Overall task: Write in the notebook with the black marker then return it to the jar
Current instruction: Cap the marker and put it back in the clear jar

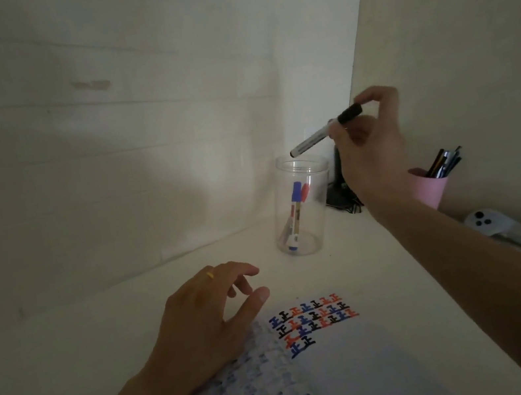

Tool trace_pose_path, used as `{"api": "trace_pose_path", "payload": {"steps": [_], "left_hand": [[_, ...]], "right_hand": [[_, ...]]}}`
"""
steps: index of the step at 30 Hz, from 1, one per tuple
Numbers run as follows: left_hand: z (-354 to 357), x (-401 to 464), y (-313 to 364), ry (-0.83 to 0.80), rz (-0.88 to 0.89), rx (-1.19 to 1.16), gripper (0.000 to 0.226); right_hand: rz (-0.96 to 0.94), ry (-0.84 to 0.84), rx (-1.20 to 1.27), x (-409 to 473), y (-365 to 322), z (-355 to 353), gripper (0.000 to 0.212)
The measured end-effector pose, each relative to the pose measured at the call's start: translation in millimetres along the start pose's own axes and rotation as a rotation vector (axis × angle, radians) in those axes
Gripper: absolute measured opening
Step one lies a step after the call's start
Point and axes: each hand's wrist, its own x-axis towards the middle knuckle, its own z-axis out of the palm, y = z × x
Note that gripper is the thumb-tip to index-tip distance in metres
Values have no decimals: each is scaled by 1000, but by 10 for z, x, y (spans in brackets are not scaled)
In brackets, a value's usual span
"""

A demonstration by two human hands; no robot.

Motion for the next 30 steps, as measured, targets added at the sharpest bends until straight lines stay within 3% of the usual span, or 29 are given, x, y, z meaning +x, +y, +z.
{"api": "trace_pose_path", "payload": {"steps": [8,13,22,30], "left_hand": [[17,-5,-24,-3,12,28,30],[24,-6,-39,0,26,35,29],[34,-7,-38,8,59,26,31],[23,3,-42,-11,76,47,33]], "right_hand": [[-20,-219,-398,189,302,337,35],[57,-308,-562,165,378,397,21],[165,-427,-635,172,355,414,21],[118,-380,-579,124,263,229,22]]}}
